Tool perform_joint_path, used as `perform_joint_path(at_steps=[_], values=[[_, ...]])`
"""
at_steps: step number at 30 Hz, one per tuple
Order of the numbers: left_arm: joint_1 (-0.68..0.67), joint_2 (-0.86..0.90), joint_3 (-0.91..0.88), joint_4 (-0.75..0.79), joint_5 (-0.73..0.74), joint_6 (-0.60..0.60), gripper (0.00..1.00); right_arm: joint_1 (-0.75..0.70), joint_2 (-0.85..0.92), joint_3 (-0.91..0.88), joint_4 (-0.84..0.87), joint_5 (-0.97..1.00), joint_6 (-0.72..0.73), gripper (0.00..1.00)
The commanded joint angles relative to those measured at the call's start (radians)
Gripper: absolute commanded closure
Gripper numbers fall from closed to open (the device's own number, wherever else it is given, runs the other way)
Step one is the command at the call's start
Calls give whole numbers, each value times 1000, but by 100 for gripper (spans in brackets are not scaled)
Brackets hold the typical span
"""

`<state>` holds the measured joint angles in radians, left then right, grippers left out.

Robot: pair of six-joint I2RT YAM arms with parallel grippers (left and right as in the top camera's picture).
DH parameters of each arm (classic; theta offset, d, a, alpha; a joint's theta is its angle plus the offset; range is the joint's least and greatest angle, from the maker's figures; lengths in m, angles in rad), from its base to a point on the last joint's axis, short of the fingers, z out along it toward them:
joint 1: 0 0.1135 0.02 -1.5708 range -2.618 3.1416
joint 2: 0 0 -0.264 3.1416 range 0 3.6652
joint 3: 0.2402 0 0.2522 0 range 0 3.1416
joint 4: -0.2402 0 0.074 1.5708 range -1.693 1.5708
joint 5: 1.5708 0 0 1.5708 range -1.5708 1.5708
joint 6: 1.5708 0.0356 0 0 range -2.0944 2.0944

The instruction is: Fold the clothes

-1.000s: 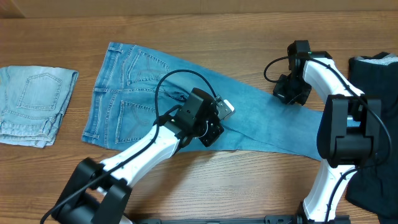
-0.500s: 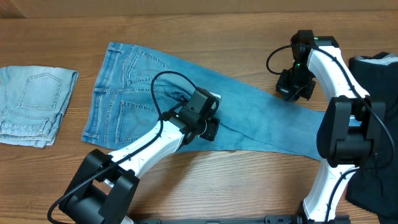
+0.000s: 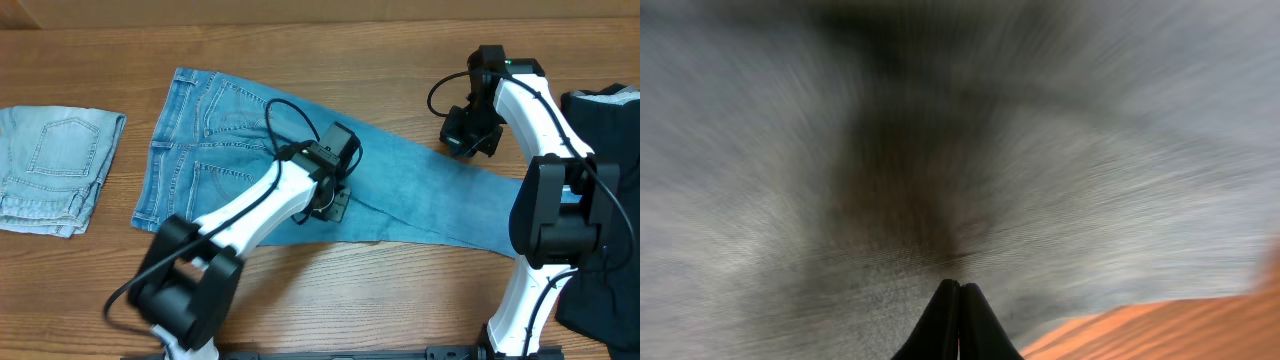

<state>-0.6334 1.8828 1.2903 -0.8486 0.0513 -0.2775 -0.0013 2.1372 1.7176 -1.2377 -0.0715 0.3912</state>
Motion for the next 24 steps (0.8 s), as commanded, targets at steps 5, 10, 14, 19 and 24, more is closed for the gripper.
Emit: perform_joint_path(at_steps=[5,10,14,19,24], values=[[35,171,120,-88,31,76,94,40,0,-6,6,-13,-24,96],[40,171,120,-97,35,82,91,65,0,-143,151,-12,-21,96],[40,171,120,-100,38,92,96,65,0,-222,279,-8,-29,96],[40,179,120,-97,48,99,96,65,0,-296,370,-8,-29,96],[49,192,120,-90,72,103,96,64,1,-305,405,-8,-29,96]])
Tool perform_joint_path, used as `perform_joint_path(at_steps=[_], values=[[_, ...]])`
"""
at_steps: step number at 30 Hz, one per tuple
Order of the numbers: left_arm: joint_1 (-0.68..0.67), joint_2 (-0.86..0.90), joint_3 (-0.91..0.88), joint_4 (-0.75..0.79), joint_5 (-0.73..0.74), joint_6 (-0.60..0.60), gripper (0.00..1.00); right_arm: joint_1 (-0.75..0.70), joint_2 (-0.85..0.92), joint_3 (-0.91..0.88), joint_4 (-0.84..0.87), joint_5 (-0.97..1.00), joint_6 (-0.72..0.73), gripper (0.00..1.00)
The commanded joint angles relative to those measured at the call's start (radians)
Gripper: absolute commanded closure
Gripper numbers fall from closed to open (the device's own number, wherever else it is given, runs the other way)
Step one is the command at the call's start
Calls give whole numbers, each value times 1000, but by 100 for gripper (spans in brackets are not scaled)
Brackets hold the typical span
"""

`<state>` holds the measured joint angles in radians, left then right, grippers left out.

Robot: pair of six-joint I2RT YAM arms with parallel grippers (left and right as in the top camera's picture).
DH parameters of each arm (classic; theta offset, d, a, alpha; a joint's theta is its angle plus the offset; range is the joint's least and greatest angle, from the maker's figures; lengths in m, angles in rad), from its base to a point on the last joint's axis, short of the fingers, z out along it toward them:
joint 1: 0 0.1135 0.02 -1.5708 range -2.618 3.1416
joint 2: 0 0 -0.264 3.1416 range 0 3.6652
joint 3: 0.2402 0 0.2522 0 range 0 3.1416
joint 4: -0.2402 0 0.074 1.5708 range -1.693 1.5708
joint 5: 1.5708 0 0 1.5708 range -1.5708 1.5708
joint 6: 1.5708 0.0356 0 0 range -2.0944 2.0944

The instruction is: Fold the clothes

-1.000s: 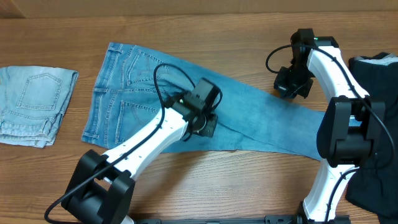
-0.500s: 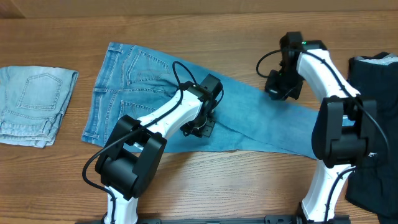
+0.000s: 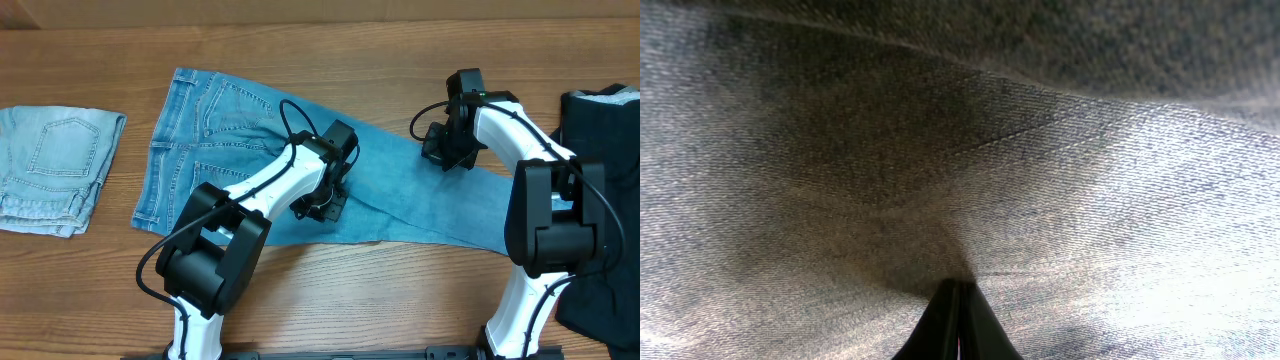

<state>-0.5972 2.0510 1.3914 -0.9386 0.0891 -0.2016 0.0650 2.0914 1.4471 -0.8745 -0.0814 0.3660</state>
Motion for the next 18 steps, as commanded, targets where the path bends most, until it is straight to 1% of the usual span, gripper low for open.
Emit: perform_joint_path(at_steps=[1,5,9,13,18], values=[[16,31,19,-2,43,31,96,-2,46,-34,48,2,-3,96],[59,57,26,-28,96,59,96,-2,47,-34,63,5,-3,96],[94,101,24,-89,84,169,96,-2,47,-34,79,22,-4,96],[91,208,25,-113,76,207,96,-2,47,-34,151,56,-30,96],[91,209,26,-118,68,207,96,-2,47,-34,284,81,-30,96]])
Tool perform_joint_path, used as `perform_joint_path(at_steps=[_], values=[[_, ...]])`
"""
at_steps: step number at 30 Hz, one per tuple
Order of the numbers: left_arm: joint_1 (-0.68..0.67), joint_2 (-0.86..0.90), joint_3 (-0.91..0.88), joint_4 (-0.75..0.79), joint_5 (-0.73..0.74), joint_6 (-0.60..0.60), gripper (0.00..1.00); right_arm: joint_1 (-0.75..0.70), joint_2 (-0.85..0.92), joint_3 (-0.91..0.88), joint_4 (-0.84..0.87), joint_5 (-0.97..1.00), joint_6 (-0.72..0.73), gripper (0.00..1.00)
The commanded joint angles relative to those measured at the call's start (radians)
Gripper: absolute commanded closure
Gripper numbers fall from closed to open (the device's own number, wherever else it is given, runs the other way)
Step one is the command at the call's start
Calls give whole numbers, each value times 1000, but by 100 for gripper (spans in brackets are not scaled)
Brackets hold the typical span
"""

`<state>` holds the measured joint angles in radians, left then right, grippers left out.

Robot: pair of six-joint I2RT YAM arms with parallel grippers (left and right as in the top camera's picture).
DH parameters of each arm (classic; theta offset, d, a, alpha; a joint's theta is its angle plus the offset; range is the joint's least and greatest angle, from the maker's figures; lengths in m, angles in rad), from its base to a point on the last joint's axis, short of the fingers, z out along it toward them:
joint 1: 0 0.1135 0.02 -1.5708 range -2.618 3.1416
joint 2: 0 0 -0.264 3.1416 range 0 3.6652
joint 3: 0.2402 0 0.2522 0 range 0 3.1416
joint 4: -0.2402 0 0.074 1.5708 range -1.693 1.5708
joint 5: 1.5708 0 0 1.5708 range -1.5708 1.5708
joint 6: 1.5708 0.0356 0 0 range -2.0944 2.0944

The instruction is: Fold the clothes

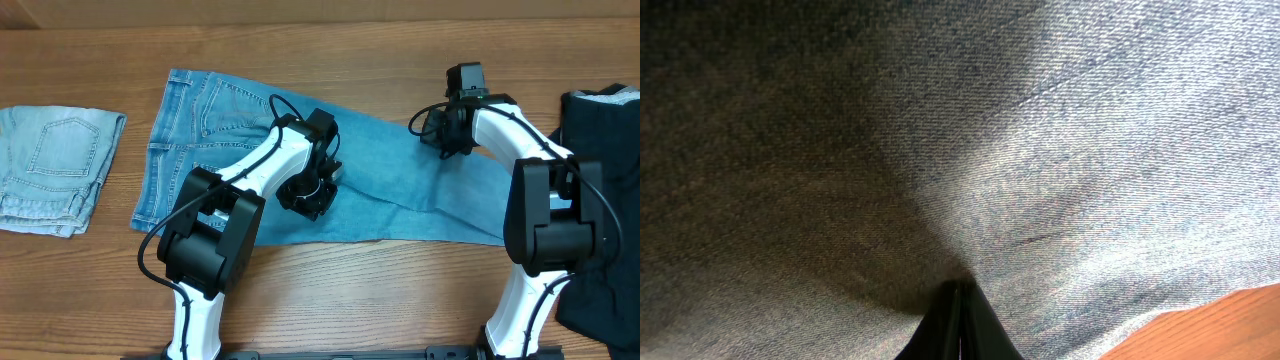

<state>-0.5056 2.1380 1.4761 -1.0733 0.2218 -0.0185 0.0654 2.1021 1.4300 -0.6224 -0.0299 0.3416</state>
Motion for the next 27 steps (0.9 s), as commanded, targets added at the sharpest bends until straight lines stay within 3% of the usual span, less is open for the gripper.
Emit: perform_joint_path(at_steps=[1,6,8,11,15,24,27], values=[[0,122,-59,14,-65,24,96,-2,38,-17,61,29,-6,96],[0,122,-59,14,-72,24,96,-7,56,0,138,29,-57,96],[0,122,-59,15,-77,24,96,-25,37,95,46,32,-58,96],[0,122,-59,14,-75,23,96,-68,26,276,-228,29,-53,96],[0,122,-59,11,-76,23,96,-109,42,275,-451,29,-25,96],[0,122,-59,4,-76,27,96,-114,55,92,-314,29,0,96],[0,122,-59,4,-76,31,96,-114,55,3,-189,29,0,96]])
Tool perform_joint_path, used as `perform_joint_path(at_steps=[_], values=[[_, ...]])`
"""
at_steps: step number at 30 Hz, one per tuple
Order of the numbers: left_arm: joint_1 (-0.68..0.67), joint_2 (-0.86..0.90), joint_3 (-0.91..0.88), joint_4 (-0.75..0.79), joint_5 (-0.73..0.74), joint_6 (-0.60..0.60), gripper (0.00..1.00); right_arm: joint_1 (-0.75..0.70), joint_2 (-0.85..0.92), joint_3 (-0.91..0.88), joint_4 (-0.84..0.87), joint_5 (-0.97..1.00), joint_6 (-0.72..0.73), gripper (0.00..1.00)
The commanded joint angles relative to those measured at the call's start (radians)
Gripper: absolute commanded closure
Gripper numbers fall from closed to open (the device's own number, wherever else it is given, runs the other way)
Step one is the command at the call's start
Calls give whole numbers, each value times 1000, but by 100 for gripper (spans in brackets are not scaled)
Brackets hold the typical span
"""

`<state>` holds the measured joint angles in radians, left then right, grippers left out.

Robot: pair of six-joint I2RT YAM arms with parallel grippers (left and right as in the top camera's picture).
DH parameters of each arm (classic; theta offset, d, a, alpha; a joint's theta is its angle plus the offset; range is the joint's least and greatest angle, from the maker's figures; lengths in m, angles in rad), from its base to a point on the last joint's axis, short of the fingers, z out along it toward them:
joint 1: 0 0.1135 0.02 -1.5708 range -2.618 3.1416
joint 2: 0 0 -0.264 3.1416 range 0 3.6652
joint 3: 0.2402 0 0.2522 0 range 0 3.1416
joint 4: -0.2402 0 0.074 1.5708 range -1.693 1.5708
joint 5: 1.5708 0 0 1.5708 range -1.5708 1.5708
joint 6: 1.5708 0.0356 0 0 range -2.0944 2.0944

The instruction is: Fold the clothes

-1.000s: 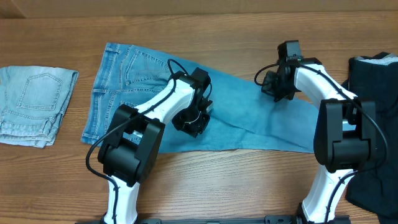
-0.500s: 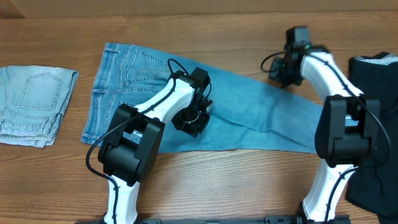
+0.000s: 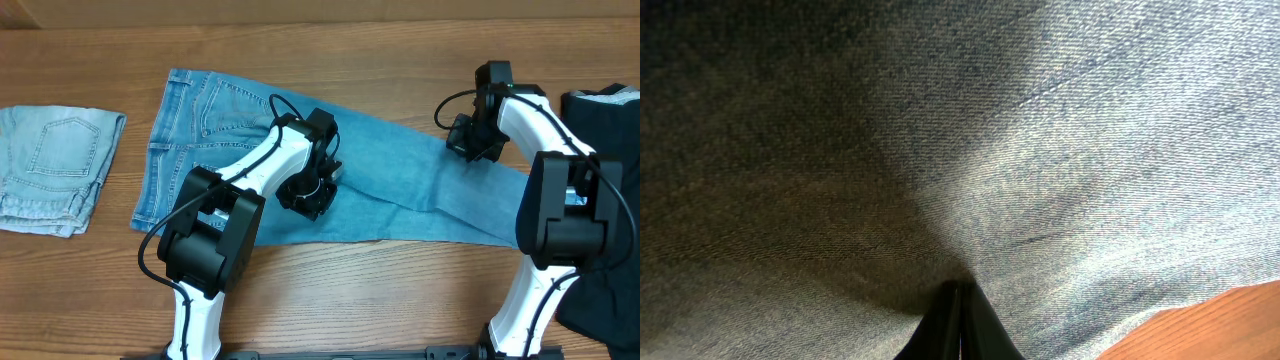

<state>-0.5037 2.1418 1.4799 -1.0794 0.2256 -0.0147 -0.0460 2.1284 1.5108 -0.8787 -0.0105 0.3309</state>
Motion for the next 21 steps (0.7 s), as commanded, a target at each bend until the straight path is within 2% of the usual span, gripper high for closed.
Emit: perform_joint_path(at_steps=[1,4,7,9,11,14,15,17,18,19,21], values=[[-2,119,-63,10,-80,27,96,-2,28,-108,119,10,11,96],[-2,119,-63,11,-79,27,96,-2,28,-164,235,10,11,96],[-2,119,-63,11,-79,27,96,-2,41,-172,278,10,14,96],[0,119,-63,18,-79,27,96,-2,56,-171,377,11,6,96],[0,119,-63,18,-80,27,95,-15,56,-93,396,20,5,96],[0,119,-63,11,-84,27,95,-38,54,143,120,19,5,96],[0,119,-63,11,-84,27,95,-44,54,243,-39,21,5,90],[0,119,-63,11,-84,27,94,-50,54,332,-207,21,5,82],[0,119,-63,10,-84,27,94,-58,54,357,-315,19,16,82],[-1,119,-63,10,-84,27,95,-64,56,354,-362,16,33,95],[0,119,-63,10,-88,27,95,-68,61,320,-384,0,37,96]])
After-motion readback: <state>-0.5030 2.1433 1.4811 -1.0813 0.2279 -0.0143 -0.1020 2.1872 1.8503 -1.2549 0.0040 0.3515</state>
